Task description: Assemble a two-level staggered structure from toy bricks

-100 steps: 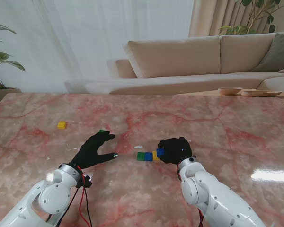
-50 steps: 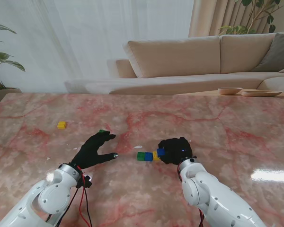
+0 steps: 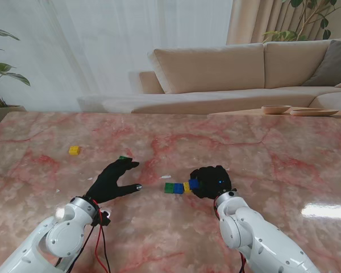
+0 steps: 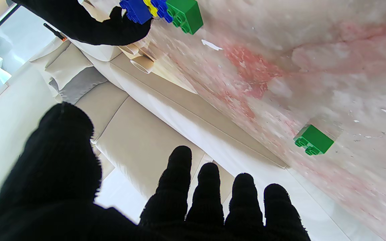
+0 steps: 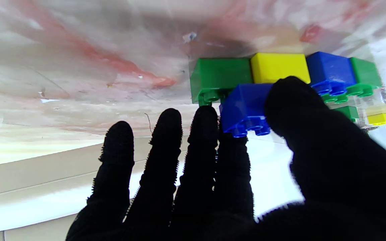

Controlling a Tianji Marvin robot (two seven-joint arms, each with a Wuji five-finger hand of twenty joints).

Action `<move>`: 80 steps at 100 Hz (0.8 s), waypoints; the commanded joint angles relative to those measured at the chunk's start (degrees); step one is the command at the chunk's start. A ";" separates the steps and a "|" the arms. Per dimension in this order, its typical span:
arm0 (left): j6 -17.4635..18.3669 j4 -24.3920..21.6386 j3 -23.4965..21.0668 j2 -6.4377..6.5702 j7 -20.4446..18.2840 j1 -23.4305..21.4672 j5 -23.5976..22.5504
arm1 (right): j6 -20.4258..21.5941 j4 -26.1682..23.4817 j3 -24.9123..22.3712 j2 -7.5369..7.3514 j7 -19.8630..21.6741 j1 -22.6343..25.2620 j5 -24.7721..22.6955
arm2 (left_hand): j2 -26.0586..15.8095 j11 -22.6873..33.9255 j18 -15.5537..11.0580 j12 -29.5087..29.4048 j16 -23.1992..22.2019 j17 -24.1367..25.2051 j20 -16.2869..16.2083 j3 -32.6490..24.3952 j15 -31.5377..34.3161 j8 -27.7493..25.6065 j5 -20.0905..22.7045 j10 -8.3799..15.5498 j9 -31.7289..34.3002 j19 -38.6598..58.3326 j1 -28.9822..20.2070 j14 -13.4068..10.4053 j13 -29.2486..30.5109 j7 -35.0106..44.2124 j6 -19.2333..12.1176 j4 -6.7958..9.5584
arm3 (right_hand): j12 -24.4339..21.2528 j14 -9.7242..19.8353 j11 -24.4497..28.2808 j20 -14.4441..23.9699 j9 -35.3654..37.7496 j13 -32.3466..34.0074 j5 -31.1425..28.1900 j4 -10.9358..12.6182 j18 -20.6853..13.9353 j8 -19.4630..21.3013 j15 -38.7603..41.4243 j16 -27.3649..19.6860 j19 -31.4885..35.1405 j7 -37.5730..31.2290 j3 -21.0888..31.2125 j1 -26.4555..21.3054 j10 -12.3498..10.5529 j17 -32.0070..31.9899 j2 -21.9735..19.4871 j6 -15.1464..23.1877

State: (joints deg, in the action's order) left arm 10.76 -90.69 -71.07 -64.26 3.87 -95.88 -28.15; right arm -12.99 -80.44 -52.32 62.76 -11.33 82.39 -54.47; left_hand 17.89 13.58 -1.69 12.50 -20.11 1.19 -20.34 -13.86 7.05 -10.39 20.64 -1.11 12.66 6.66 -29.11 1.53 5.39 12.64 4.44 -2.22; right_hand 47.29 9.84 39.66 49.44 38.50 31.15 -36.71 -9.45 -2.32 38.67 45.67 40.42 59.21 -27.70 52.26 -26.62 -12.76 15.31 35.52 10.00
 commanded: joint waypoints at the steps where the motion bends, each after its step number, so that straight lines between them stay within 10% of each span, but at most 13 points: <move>1: 0.06 -0.07 0.07 0.05 -0.09 -0.25 0.04 | -0.16 0.88 0.16 -0.10 0.92 0.77 0.10 | -0.90 -1.08 -2.53 -0.77 0.64 0.39 -0.78 -1.34 -1.69 0.30 0.61 1.07 -1.13 -0.72 1.73 -2.55 -0.41 -0.24 -0.14 1.28 | -3.59 -0.12 -4.06 0.27 -1.89 -2.65 1.50 2.22 -0.69 0.68 -0.16 -0.07 -0.92 0.65 -0.36 1.07 2.43 -0.96 0.04 -1.83; 80: 0.22 -0.13 -0.05 0.06 -0.17 -0.35 0.09 | 0.55 1.38 0.22 -0.08 -0.15 -0.07 -0.66 | -0.97 -1.08 -2.43 -0.77 0.62 0.66 -0.04 -1.57 -1.73 0.29 0.71 1.05 -1.10 -1.35 1.86 -2.54 -0.46 -0.17 -0.26 1.26 | -4.61 0.10 -3.91 0.40 -0.69 -1.26 0.26 2.22 -0.53 1.08 0.34 -0.27 -0.56 1.10 2.16 0.64 2.13 0.37 -0.92 -1.02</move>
State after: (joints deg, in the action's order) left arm 10.89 -90.72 -71.11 -64.22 3.66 -95.89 -28.06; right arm -12.50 -79.70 -52.28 62.74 -12.19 82.09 -55.11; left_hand 17.89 13.58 -1.69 12.50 -20.11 1.19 -20.34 -13.86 7.05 -10.39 20.64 -1.11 12.66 6.66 -29.10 1.53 5.39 12.65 4.44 -2.22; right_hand 44.48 9.76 36.42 49.44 36.89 30.03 -35.80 -9.43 -2.35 38.77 45.60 40.42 58.60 -26.13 52.53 -26.11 -11.23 15.37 34.88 8.71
